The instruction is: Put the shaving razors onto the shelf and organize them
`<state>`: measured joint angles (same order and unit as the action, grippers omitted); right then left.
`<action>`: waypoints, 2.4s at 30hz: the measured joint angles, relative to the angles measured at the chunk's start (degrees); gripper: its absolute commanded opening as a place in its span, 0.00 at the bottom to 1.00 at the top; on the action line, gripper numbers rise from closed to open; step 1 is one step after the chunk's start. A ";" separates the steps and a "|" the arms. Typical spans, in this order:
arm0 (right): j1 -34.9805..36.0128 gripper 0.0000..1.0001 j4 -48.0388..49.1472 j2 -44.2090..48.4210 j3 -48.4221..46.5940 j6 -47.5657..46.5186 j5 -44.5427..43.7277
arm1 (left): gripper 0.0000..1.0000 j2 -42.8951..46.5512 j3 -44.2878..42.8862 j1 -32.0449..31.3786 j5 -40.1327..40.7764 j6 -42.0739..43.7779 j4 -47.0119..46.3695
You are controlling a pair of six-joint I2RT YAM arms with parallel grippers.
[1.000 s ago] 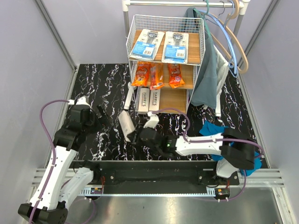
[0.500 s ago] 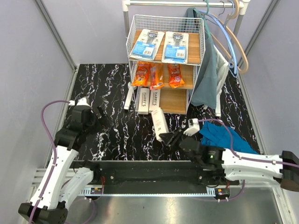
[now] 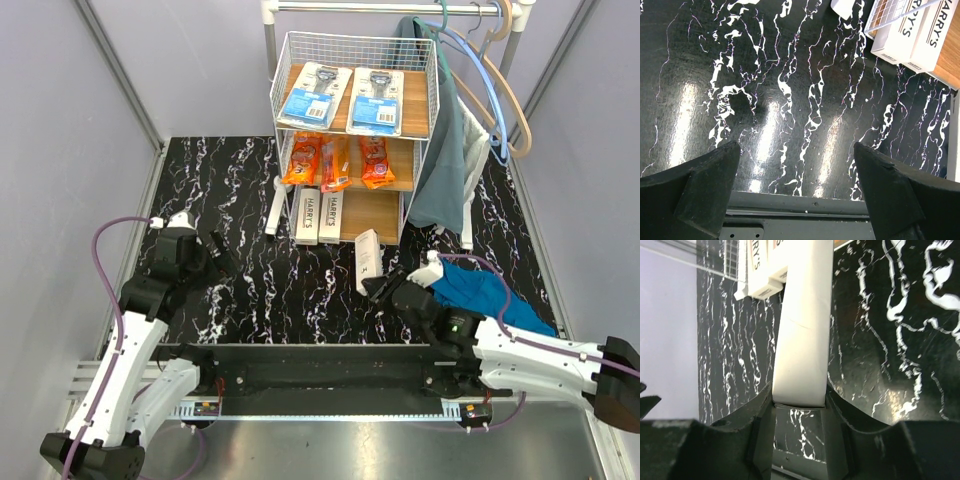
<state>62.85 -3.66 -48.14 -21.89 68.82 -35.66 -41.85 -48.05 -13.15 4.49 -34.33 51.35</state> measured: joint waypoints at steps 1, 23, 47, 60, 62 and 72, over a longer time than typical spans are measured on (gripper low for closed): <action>-1.46 0.02 0.00 0.04 0.00 -0.55 1.03 | 0.99 0.00 0.00 0.00 -0.04 0.00 0.00; -23.34 0.03 20.83 -21.68 -3.37 -9.05 21.24 | 0.99 -2.14 0.98 0.00 -2.60 -0.04 -1.09; -26.05 0.13 35.85 -47.80 -15.87 -5.55 23.17 | 0.99 -1.95 1.73 0.00 -5.35 -0.24 -1.62; -26.08 0.60 36.59 -49.44 -16.48 -2.60 23.47 | 0.99 -1.20 1.84 0.00 -7.78 -0.63 -1.97; -26.16 0.73 35.36 -49.48 -16.48 -1.92 23.76 | 0.99 -0.98 1.84 0.00 -7.91 -0.66 -2.03; -26.49 1.00 24.85 -43.45 -16.35 -1.33 22.51 | 0.99 -0.13 2.73 0.00 -8.63 -0.63 -2.56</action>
<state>36.36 21.19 -91.59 -38.24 67.48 -13.15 -41.98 -45.32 -13.15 -4.14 -34.96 48.80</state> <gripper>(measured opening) 0.991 0.988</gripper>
